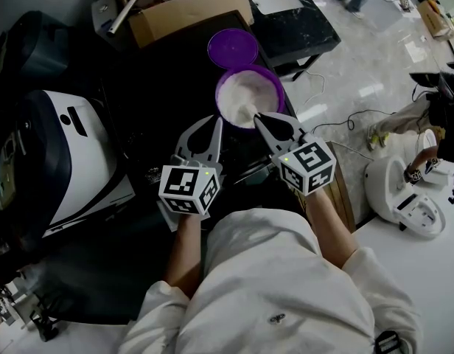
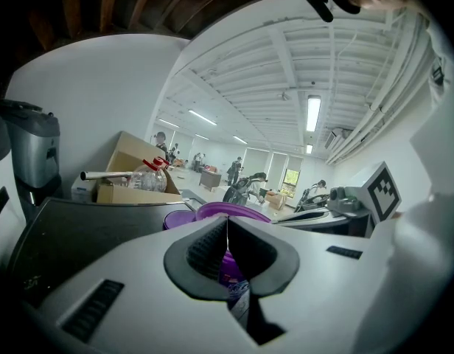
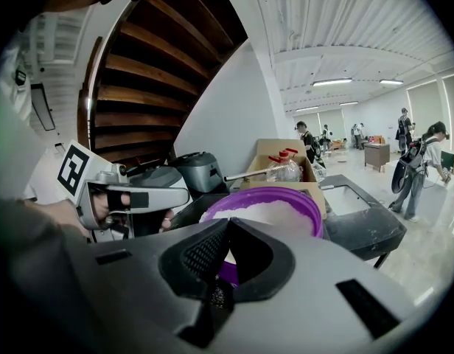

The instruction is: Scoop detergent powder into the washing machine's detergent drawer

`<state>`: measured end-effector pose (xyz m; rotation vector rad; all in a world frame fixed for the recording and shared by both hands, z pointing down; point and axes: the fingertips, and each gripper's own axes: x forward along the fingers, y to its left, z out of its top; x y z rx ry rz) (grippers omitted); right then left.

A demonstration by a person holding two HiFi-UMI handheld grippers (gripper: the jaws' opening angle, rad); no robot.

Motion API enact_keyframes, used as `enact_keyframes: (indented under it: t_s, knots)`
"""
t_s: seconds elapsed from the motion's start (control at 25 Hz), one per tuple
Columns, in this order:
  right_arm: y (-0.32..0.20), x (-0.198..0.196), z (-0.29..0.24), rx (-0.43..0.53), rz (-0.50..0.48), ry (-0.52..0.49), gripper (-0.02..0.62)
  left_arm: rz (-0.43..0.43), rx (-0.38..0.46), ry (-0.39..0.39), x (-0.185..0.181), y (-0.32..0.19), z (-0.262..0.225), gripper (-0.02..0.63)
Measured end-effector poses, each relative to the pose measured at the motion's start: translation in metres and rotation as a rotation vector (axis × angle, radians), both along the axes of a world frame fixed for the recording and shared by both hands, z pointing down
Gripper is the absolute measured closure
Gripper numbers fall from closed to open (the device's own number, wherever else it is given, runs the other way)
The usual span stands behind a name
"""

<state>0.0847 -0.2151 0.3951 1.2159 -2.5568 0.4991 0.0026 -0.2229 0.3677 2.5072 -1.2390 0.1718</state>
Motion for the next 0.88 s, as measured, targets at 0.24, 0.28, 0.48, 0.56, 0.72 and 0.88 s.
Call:
enact_keyframes:
  t_s: [0.24, 0.28, 0.48, 0.56, 0.72, 0.88]
  knots:
    - [0.001, -0.005, -0.002, -0.012, -0.012, -0.029, 0.588, -0.006, 0.0, 0.0, -0.002, 0.001, -0.001, 0.588]
    - [0.001, -0.007, -0.002, -0.014, -0.015, -0.035, 0.588, -0.006, 0.0, 0.0, -0.003, 0.001, -0.001, 0.588]
    - [0.002, -0.012, -0.003, -0.026, -0.021, -0.065, 0.588, -0.007, 0.0, 0.0, -0.004, 0.001, 0.0, 0.588]
    - [0.002, -0.013, -0.003, -0.031, -0.018, -0.083, 0.588, -0.007, 0.0, 0.001, -0.004, 0.001, 0.0, 0.588]
    - [0.002, -0.012, -0.006, -0.042, -0.013, -0.133, 0.588, -0.007, 0.001, 0.001, -0.005, 0.001, -0.001, 0.588]
    - [0.002, -0.01, -0.006, -0.063, 0.002, -0.187, 0.588, -0.008, 0.004, 0.005, -0.004, 0.001, 0.0, 0.588]
